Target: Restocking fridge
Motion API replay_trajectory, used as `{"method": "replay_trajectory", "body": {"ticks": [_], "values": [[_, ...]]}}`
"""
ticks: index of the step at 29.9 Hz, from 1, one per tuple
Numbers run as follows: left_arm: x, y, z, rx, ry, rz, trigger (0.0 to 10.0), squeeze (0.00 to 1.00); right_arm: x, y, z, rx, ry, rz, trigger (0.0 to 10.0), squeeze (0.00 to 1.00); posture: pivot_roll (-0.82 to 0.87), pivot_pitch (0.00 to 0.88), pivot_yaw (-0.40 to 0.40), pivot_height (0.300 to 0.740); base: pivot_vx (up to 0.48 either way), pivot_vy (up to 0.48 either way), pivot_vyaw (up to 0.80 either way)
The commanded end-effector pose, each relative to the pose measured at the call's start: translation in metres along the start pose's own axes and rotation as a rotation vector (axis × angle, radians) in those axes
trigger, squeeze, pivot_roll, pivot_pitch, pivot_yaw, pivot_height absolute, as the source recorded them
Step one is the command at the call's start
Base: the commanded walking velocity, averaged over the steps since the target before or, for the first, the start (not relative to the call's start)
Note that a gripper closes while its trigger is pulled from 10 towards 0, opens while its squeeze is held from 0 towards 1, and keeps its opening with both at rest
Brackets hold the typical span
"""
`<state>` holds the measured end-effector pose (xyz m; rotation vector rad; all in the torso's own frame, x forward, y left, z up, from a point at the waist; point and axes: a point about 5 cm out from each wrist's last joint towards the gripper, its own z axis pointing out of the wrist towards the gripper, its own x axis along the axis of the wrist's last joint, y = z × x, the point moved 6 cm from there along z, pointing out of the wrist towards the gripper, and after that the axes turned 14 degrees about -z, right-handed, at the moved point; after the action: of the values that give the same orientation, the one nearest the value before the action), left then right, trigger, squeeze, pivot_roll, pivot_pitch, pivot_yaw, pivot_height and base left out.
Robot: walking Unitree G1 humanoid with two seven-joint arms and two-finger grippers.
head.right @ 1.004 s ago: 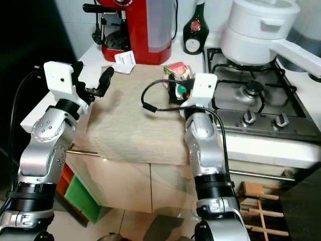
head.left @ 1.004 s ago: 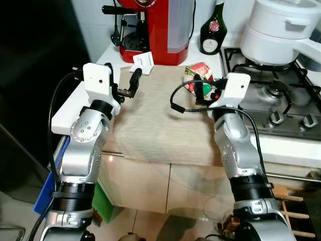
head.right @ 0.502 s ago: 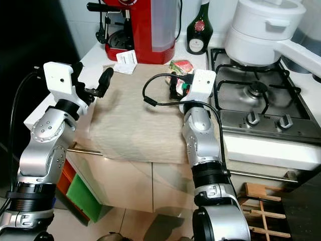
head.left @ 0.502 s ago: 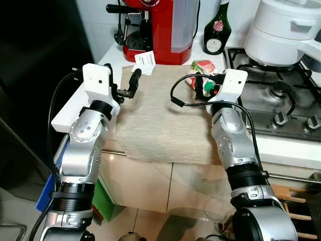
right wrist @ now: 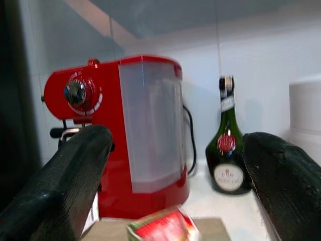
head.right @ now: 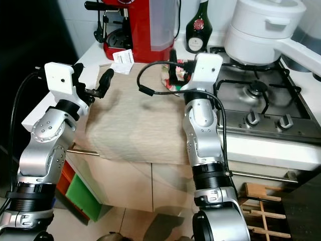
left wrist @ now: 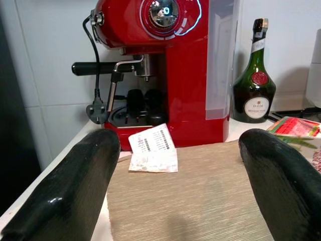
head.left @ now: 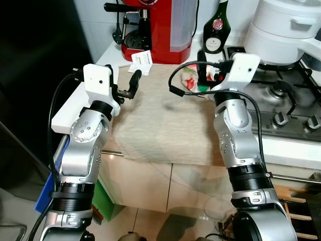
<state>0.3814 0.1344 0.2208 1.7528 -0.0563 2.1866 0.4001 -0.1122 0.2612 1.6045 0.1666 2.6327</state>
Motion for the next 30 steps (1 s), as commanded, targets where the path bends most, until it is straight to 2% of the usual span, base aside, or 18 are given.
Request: {"method": "replay_trajectory", "body": {"ticks": [1,2,4,7,9,11,23,25,30], "values": [[0.002,0.001,-0.001,-0.004,0.004,0.001,10.0,0.0,0.002,0.011,-0.003,-0.038,0.011,-0.013,10.0,0.14,0.0,0.019,0.051,0.736,0.0,0.0,0.0],[0.002,0.001,-0.001,-0.005,0.004,0.0,10.0,0.0,-0.001,0.024,-0.005,-0.08,0.002,-0.022,10.0,0.14,0.0,0.02,0.052,0.736,0.0,0.0,0.0],[0.002,0.001,-0.001,-0.006,0.003,-0.002,10.0,0.0,-0.016,0.034,-0.009,-0.107,-0.058,-0.018,10.0,0.14,0.0,0.021,0.052,0.736,0.0,0.0,0.0],[0.002,0.002,-0.001,-0.008,0.002,-0.003,10.0,0.0,-0.035,0.039,-0.014,-0.111,-0.142,0.003,10.0,0.14,0.0,0.023,0.053,0.736,0.0,0.0,0.0],[0.002,0.001,-0.001,-0.009,0.0,-0.002,10.0,0.0,-0.055,0.032,-0.019,-0.053,-0.23,0.042,10.0,0.14,0.0,0.025,0.055,0.736,0.0,0.0,0.0],[0.002,0.001,-0.001,-0.009,-0.001,-0.003,10.0,0.0,-0.059,0.029,-0.021,-0.034,-0.247,0.046,10.0,0.14,0.0,0.025,0.055,0.736,0.0,0.0,0.0],[0.002,0.002,-0.002,-0.006,0.0,-0.002,10.0,0.0,-0.061,0.021,-0.02,0.003,-0.262,0.073,10.0,0.14,0.01,0.027,0.05,0.736,0.0,0.0,0.0],[0.002,0.002,-0.002,-0.006,-0.001,-0.003,10.0,0.0,-0.068,0.011,-0.019,0.032,-0.293,0.105,10.0,0.14,0.01,0.029,0.051,0.736,0.0,0.0,0.0],[0.002,0.002,-0.002,-0.007,-0.001,-0.003,10.0,0.0,-0.074,0.004,-0.018,0.052,-0.313,0.11,10.0,0.14,0.02,0.032,0.052,0.736,0.0,0.0,0.0]]}}
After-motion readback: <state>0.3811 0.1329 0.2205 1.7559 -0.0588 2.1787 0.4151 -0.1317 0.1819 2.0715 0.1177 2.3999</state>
